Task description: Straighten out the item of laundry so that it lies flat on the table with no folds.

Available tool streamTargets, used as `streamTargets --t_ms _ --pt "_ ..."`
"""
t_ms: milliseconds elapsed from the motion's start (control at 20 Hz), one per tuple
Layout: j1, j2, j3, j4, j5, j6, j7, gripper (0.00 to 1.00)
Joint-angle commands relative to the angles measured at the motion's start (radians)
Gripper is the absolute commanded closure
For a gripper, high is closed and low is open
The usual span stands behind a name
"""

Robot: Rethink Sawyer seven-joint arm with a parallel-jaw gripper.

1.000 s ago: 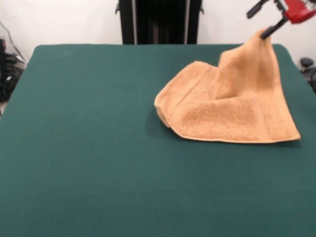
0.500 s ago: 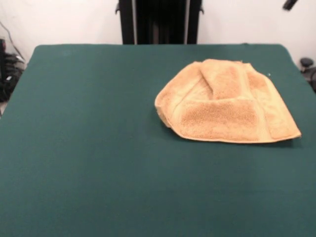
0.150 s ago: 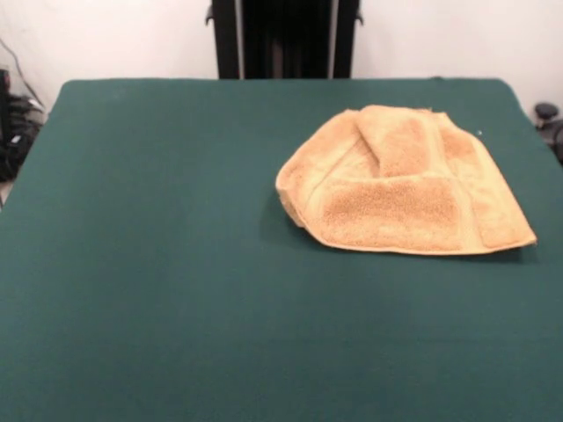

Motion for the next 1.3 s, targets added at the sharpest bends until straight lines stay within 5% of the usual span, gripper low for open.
streamTargets --t_ms 50,1300 --pt "-0.086 -0.046 0.284 0.213 -0.061 0.009 -0.464 0.0" --pt "-0.227 -0.046 0.46 0.261 -0.28 -0.07 -0.537 0.0"
